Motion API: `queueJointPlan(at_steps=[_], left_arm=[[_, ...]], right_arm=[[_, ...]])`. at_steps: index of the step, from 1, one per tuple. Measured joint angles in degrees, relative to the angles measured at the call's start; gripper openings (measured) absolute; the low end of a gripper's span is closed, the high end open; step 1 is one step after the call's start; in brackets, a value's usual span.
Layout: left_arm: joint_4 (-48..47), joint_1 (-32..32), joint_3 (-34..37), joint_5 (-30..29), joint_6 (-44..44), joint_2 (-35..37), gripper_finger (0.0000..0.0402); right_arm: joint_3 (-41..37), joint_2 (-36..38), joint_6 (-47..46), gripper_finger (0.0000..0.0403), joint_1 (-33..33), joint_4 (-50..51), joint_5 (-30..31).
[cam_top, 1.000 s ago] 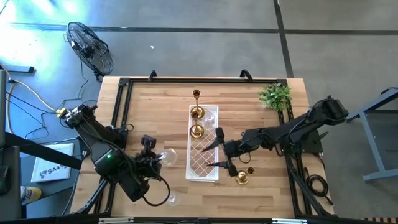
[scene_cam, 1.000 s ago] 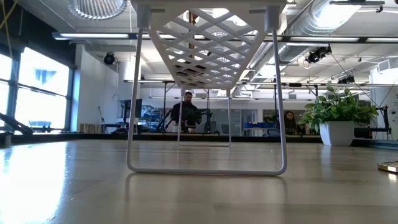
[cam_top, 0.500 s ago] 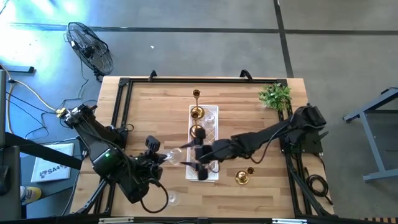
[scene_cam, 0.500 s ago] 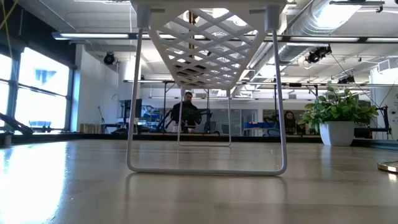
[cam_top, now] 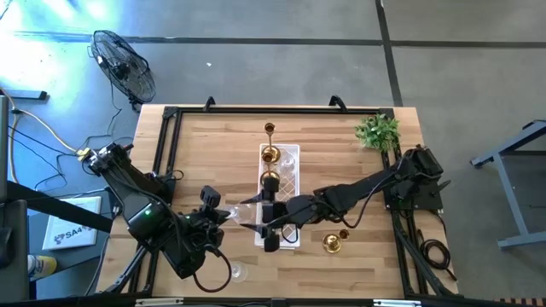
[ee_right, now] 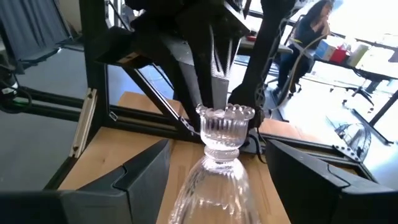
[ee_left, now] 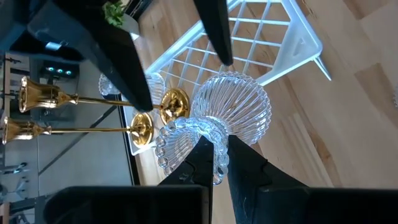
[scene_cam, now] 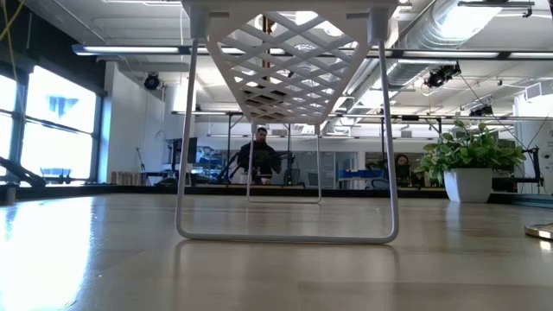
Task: Pick & Place candle stick holders
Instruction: Put the top transparent candle holder on the shelf aligned with the other transparent candle holder
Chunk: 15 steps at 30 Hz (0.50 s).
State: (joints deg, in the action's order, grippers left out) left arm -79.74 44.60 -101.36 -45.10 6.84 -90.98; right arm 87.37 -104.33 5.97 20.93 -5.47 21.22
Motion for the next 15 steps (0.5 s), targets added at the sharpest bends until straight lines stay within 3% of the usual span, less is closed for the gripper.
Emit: queueJointPlan(at_steps=[15], left_arm=[[0.71, 0.0, 0.02, -0.41, -0.6, 0.0, 0.0015]], right_arm=[[-0.11, -2.41, -0.75, 0.0257, -2.59, -3.06, -4.5]])
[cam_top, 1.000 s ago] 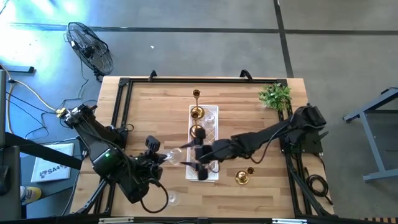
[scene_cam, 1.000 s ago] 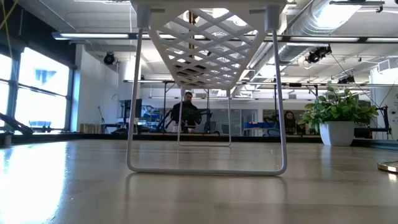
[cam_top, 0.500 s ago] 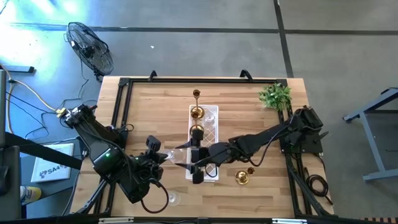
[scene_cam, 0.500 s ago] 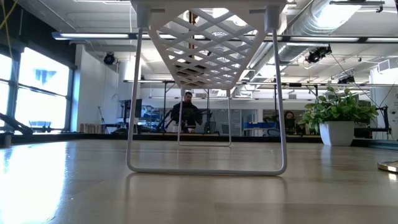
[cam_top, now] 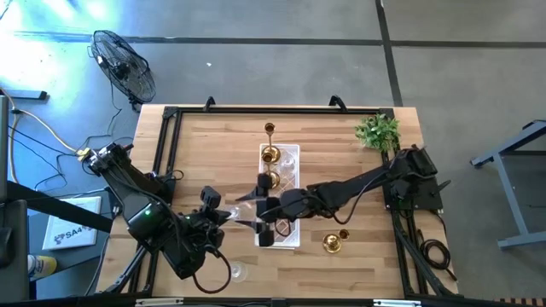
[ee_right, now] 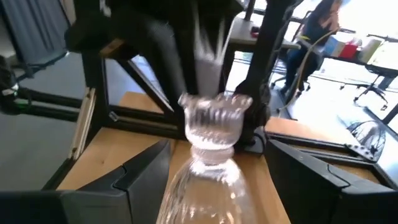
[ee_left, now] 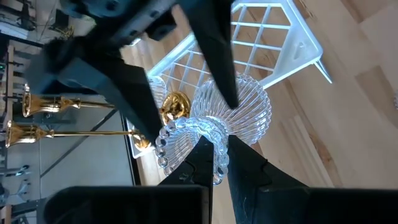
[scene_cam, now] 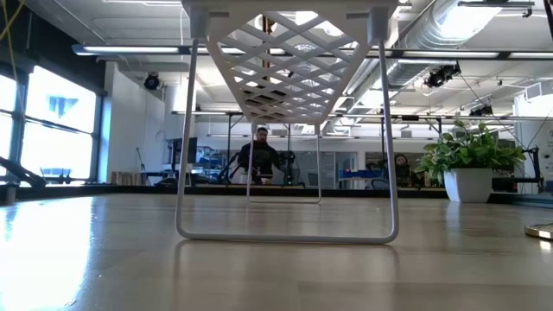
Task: Pick & Place candle stick holders
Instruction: Put the top transparent candle holder on the shelf aligned with the other transparent candle holder
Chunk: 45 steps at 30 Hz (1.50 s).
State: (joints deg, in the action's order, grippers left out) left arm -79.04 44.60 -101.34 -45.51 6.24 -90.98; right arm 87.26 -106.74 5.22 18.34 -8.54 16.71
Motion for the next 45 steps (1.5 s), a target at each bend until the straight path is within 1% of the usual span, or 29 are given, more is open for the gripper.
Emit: queueJointPlan(at_steps=[6, 10, 18, 26, 38, 42, 45], left_arm=[[0.09, -0.01, 0.0, 0.1, 0.0, 0.0, 0.0015], [0.63, 0.0, -0.01, -0.09, -0.65, 0.0, 0.0015], [6.07, -0.83, 0.0, -0.06, -6.63, -0.02, 0.0015], [6.43, -4.8, 0.0, 1.92, -8.59, -0.02, 0.0015], [8.39, -4.85, 0.0, 3.1, -10.4, -0.02, 0.0015], [8.54, -4.85, 0.0, 3.16, -10.51, -0.02, 0.0015], [8.52, -4.85, 0.0, 3.54, -10.51, -0.02, 0.0015]], right_arm=[[-0.04, -0.78, 0.78, 0.0257, -0.26, -2.43, -1.32], [-0.04, -0.78, -0.59, 0.0257, -0.86, -2.8, -4.45], [-0.02, -0.8, -0.29, 0.0257, -1.02, -2.69, -5.04], [0.0, -0.8, -0.27, 0.0257, -1.09, -1.5, -5.11], [0.02, -0.8, 0.99, 0.0256, -1.09, 0.15, -4.43], [0.02, -0.8, 1.02, 0.0247, -1.09, 0.5, -4.4], [0.02, -0.8, 1.14, 0.0228, -1.09, 0.81, -4.41]])
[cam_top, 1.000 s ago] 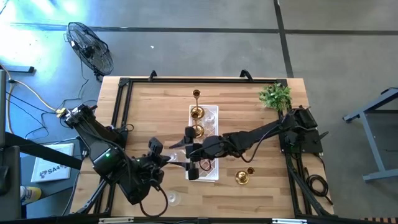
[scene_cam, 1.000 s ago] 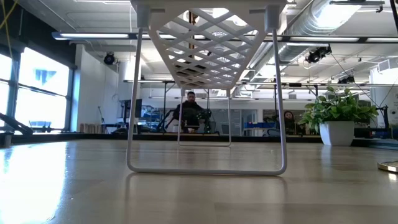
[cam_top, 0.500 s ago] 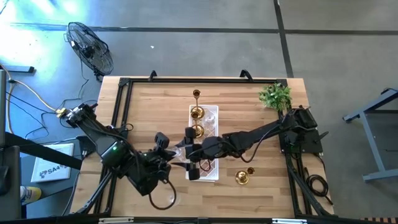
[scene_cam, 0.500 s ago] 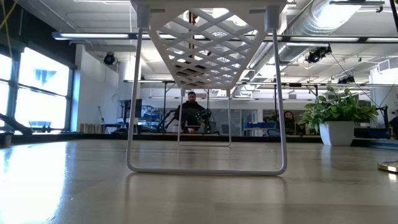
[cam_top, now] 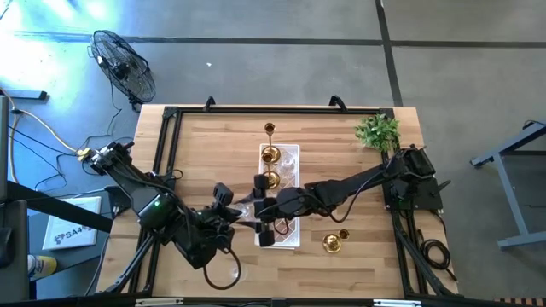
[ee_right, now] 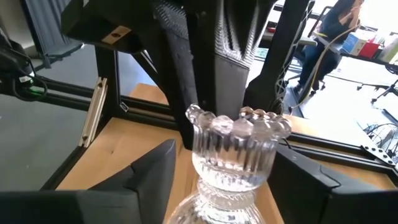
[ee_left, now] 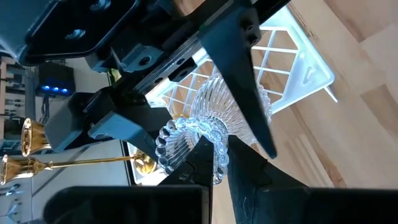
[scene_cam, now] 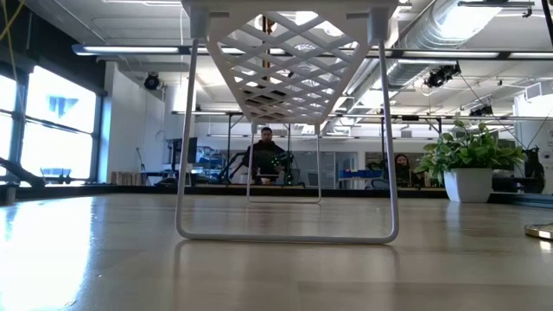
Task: Pick & Place candle stick holders
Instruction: Put the top transparent candle holder on the shelf aligned with the other transparent candle holder
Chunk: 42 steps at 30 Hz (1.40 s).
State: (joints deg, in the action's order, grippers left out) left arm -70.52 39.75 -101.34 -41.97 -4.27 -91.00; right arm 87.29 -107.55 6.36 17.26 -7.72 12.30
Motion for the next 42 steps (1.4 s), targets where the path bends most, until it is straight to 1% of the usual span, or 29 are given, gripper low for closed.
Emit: queueJointPlan(at_steps=[10, 20, 22, 27, 31, 34, 38, 42], left_arm=[[-0.36, -0.02, 0.04, -0.14, -0.52, -0.07, 0.0015], [-0.11, 0.0, 0.04, 0.26, -0.07, -0.09, 0.0018], [-0.1, -0.01, 0.04, 0.34, 0.07, -0.09, 0.0039], [0.04, 0.07, 0.03, 0.56, 0.42, 0.07, 0.011], [0.17, 0.04, 0.02, 0.39, 0.41, 0.07, 0.0144], [0.3, 0.02, 0.02, -2.12, 0.31, 0.07, 0.0155], [0.07, 0.79, 0.02, -8.73, -1.06, 0.07, 0.0157], [0.26, 2.73, -0.02, -19.14, -2.75, 0.33, 0.0157]], right_arm=[[0.09, 0.0, 0.77, 0.0124, -0.32, 0.21, 0.08], [0.11, 0.02, 1.98, 0.0121, -0.81, 1.32, -0.64], [0.11, 0.02, 3.01, 0.0121, -0.8, 1.26, -0.64], [-0.06, -0.04, 3.62, 0.012, -0.76, 2.42, -0.42], [-0.07, -0.04, 3.62, 0.012, -0.76, 1.79, -0.34], [-0.07, -0.04, 3.5, 0.012, -0.76, 1.9, -0.28], [0.02, 0.08, 3.34, 0.012, -0.81, 1.99, 2.02], [-0.03, -0.04, 4.67, 0.012, -0.73, 3.81, 3.44]])
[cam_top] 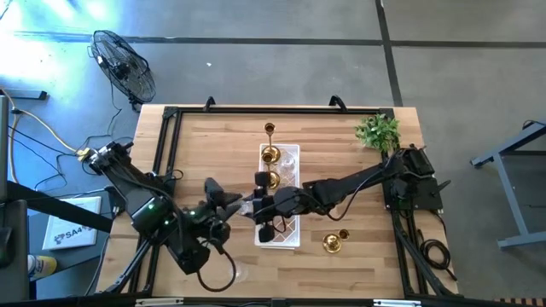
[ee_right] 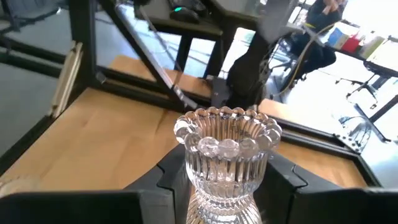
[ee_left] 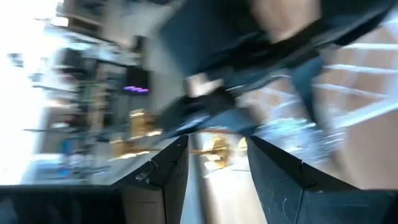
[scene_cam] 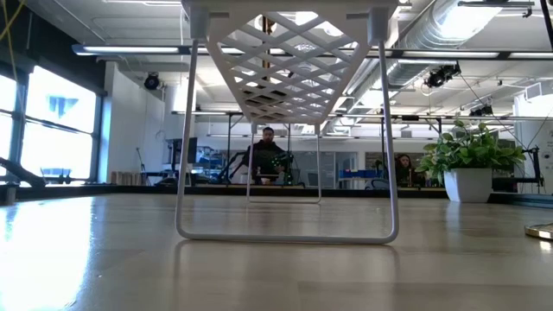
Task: Pick & Place candle stick holders
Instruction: Put the top transparent candle holder on the shelf aligned with the other transparent candle holder
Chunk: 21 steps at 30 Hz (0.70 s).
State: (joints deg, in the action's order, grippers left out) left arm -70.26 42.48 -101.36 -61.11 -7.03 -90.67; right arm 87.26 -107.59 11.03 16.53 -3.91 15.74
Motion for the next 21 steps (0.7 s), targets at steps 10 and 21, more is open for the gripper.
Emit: queueJointPlan(at_steps=[10, 21], left_arm=[[-0.09, 5.33, 0.0, -7.0, 3.22, -0.04, 0.0158], [-3.45, 5.05, 0.0, 0.39, 16.53, 0.22, 0.0158]], right_arm=[[0.01, 0.02, -0.33, 0.012, 1.03, 4.27, 3.08], [0.03, 7.37, -3.39, 0.012, 6.92, 17.27, 11.82]])
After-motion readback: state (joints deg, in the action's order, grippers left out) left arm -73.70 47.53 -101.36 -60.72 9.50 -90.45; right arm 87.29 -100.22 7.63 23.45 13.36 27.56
